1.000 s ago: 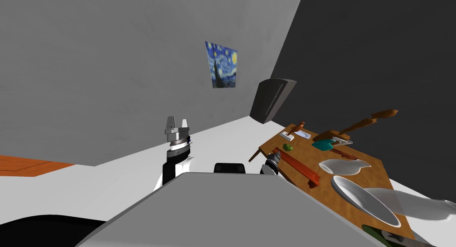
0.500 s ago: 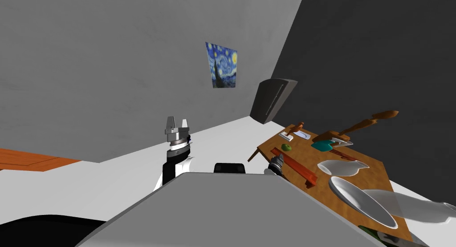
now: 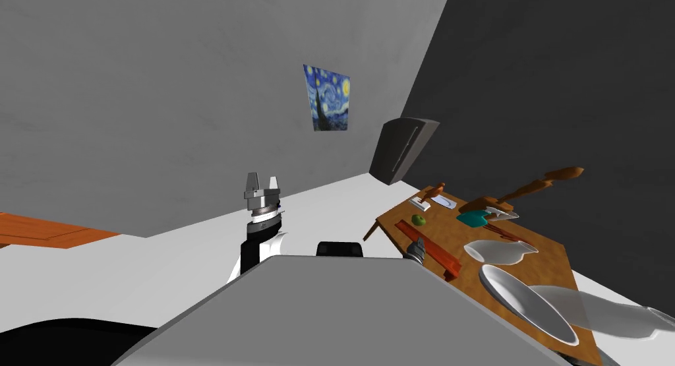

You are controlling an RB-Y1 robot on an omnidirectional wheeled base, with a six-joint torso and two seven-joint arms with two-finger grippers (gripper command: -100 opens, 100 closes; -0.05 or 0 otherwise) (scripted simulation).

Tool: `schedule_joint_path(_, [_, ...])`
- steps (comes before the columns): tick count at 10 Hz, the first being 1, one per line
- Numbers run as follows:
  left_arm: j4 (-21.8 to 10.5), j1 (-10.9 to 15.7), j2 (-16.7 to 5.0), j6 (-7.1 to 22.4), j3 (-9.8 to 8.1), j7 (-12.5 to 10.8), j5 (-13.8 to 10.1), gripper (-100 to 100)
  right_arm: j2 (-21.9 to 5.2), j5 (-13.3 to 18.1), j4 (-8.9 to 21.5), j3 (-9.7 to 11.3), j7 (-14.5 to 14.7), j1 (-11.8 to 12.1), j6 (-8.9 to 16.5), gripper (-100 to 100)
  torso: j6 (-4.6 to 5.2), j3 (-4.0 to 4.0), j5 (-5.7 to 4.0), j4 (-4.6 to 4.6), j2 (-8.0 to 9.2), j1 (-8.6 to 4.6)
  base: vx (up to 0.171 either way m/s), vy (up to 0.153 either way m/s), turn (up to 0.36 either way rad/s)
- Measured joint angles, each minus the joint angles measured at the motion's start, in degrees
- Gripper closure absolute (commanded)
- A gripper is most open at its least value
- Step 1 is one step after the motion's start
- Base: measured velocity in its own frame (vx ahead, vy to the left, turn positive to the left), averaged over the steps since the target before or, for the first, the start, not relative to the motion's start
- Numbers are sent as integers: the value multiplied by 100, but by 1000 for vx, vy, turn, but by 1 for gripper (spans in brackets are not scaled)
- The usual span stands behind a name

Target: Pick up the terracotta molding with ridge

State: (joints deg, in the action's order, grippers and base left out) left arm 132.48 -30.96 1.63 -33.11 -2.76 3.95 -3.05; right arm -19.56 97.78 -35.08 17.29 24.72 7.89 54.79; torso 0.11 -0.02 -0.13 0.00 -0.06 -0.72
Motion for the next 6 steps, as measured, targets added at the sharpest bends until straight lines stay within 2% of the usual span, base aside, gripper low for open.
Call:
schedule_joint_path(1, [0, 0, 1, 0, 1, 0, 0, 0, 2, -2, 9, 3, 13, 15, -15, 0, -2, 0, 4, 1, 2, 27, 3, -15, 2])
schedule_joint_path(2, [0, 0, 1, 0, 1, 0, 0, 0, 1, -1, 8, 2, 12, 12, -13, -100, -2, 4, 10, 2, 8, 50, 65, -93, 16])
schedule_joint_path(3, [0, 0, 1, 0, 1, 0, 0, 0, 24, 11, 43, 4, 6, 3, 9, -100, -3, -4, 7, 0, -8, 31, 42, -60, 16])
schedule_joint_path(4, [0, 0, 1, 0, 1, 0, 0, 0, 25, 13, 48, 4, 5, 0, 17, 100, -2, -3, 7, -1, -4, 40, 5, -9, 1])
schedule_joint_path(6, [0, 1, 2, 0, 2, 0, 0, 0, 28, 13, 50, 6, 7, 4, 12, 100, -3, 7, 18, 6, 11, 66, 0, 0, 0])
